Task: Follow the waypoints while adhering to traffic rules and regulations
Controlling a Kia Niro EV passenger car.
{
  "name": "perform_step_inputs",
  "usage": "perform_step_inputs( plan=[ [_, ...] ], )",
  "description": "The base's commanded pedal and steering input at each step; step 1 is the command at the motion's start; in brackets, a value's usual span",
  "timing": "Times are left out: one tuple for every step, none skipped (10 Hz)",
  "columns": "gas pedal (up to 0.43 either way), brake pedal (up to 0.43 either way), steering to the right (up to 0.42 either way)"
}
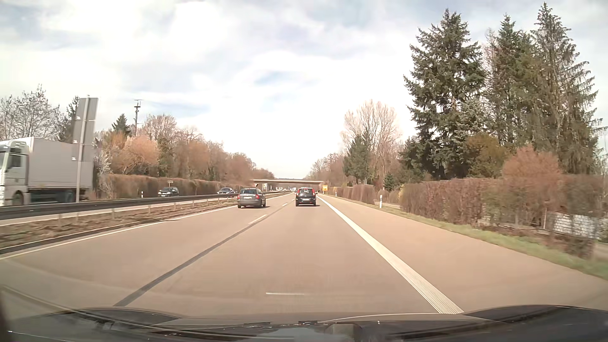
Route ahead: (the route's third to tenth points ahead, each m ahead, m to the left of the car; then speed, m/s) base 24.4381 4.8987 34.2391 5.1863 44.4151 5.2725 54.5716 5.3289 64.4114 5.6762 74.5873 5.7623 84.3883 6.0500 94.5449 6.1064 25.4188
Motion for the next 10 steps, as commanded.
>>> perform_step_inputs(
  plan=[
    [0.13,0.0,0.0],
    [0.13,0.0,0.0],
    [0.13,0.0,0.001],
    [0.13,0.0,0.0],
    [0.13,0.0,0.001],
    [0.138,0.0,0.001],
    [0.138,0.0,0.001],
    [0.15,0.0,0.0],
    [0.15,0.0,0.001],
    [0.15,0.0,0.001]
  ],
)
